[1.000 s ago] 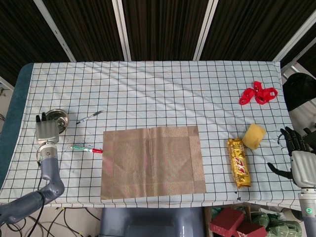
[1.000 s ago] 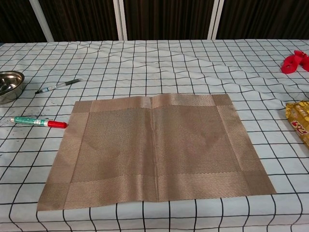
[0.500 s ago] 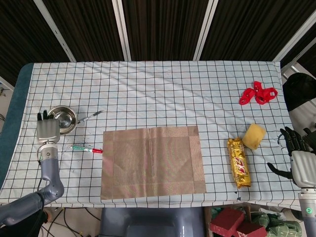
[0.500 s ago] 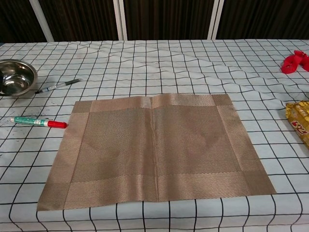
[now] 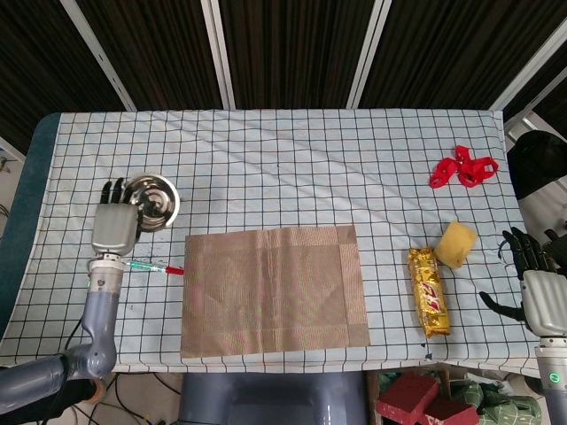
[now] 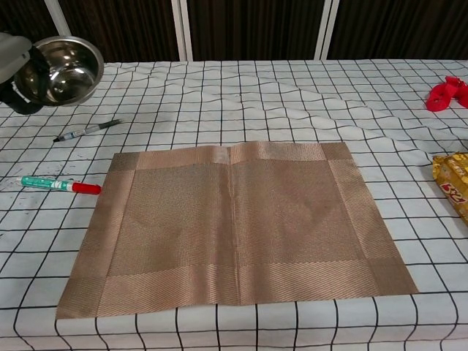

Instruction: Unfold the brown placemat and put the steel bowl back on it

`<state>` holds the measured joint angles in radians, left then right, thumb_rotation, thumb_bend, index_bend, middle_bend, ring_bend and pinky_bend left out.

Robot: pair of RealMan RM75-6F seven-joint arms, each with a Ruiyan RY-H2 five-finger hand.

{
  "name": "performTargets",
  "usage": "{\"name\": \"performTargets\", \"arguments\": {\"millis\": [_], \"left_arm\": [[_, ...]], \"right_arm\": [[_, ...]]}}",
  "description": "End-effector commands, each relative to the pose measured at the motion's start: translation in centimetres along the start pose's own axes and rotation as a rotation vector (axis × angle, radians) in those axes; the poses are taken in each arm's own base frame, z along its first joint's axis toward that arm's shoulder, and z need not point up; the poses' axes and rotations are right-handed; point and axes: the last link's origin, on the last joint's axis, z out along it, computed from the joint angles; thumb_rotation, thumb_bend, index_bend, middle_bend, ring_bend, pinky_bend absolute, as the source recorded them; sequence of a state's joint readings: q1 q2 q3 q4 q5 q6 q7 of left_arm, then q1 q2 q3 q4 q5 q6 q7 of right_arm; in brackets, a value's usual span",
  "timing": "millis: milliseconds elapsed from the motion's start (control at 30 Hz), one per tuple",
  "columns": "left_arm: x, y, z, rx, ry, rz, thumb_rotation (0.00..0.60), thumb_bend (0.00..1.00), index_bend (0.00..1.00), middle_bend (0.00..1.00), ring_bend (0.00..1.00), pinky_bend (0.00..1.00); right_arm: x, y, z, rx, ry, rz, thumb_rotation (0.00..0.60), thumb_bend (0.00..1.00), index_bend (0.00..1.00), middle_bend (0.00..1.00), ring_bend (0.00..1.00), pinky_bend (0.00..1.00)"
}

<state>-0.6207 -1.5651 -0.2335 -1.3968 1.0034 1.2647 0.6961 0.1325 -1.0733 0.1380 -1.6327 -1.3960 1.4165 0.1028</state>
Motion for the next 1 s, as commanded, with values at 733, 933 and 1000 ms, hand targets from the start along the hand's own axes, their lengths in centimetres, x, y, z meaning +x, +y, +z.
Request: {"name": "performTargets", "arguments": {"millis": [733, 933, 1000], "left_arm": [[-2.3, 14.7, -7.1, -0.546, -0.119, 0.04, 0.6, 0.49, 0.66, 0.27, 0.05, 0.1], [-2.8, 15.3, -6.6, -0.53, -0.125, 0.036, 0.6, 0.44, 0.62, 0.25, 0.05, 0.1], [-2.9, 15.4, -6.5, -0.523, -0.128, 0.033, 0.6, 0.36, 0.56, 0.23, 0.05, 0.1]], "right_arm": [[0.1, 0.1, 0.1, -0.003, -0.001, 0.001, 0.6, 0.13, 0.0, 0.0, 0.0, 0.17], [0.1, 0.2, 0.1, -0.005, -0.003, -0.002, 0.6, 0.13, 0.0, 0.0, 0.0, 0.17], [0.1, 0.2, 0.1, -0.006, -0.003, -0.004, 0.6, 0.13, 0.0, 0.0, 0.0, 0.17]]}}
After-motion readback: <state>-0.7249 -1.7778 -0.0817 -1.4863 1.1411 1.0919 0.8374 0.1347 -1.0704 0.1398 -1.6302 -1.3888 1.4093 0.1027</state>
